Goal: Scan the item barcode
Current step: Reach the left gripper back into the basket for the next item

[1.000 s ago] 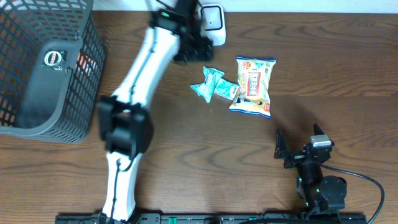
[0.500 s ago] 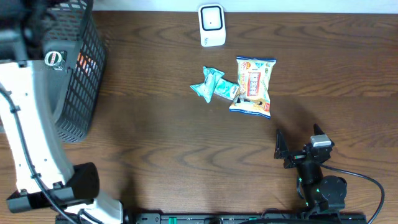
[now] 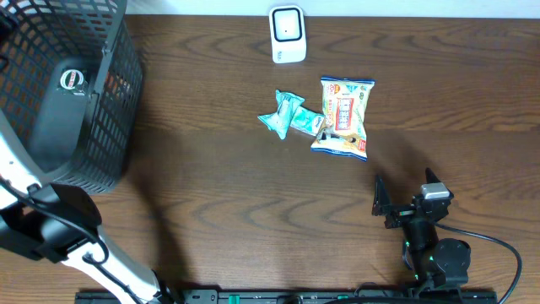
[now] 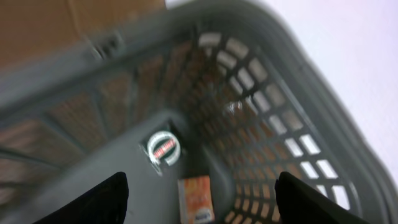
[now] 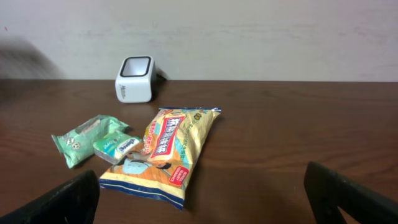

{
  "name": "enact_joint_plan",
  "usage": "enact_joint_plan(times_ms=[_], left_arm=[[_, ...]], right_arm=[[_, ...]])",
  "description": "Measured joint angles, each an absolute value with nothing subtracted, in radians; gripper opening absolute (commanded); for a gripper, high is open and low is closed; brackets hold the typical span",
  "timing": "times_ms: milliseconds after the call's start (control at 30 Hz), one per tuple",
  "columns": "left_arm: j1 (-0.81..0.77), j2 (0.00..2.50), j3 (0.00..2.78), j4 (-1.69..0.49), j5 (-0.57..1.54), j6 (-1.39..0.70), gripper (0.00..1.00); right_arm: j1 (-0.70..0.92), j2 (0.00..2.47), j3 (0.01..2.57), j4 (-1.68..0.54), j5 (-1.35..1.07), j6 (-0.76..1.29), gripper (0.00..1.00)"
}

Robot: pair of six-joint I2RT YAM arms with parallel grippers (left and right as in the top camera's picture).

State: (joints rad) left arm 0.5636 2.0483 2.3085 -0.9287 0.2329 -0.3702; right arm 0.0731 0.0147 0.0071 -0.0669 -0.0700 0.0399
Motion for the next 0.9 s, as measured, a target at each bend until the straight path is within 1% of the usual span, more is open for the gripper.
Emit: enact_joint_plan(times_ms=[67, 167, 367, 733, 900], left_arm=[[0.564, 2.08, 2.308, -0.95, 0.28, -0.366, 0.74], [0.554, 2.128, 2.308, -0.995, 0.325, -0.362, 0.71], [0.528, 2.221, 2.308, -1.058, 0.361, -0.359, 0.7], [0.43, 2.378, 2.308, -1.066, 0.349, -0.323, 0.7], [0.418, 2.403, 2.304, -1.066, 0.335, -0.314, 0.7]], right_arm=[[0.073, 0.014, 0.007, -0.067, -0.07, 0.04, 0.99], [0.073, 0.015, 0.007, -0.067, -0.07, 0.04, 0.99], [0.073, 0.015, 0.007, -0.067, -0.07, 0.04, 0.99], [0.073, 0.015, 0.007, -0.067, -0.07, 0.04, 0.99], [0.073, 0.015, 0.007, -0.067, -0.07, 0.04, 0.99]])
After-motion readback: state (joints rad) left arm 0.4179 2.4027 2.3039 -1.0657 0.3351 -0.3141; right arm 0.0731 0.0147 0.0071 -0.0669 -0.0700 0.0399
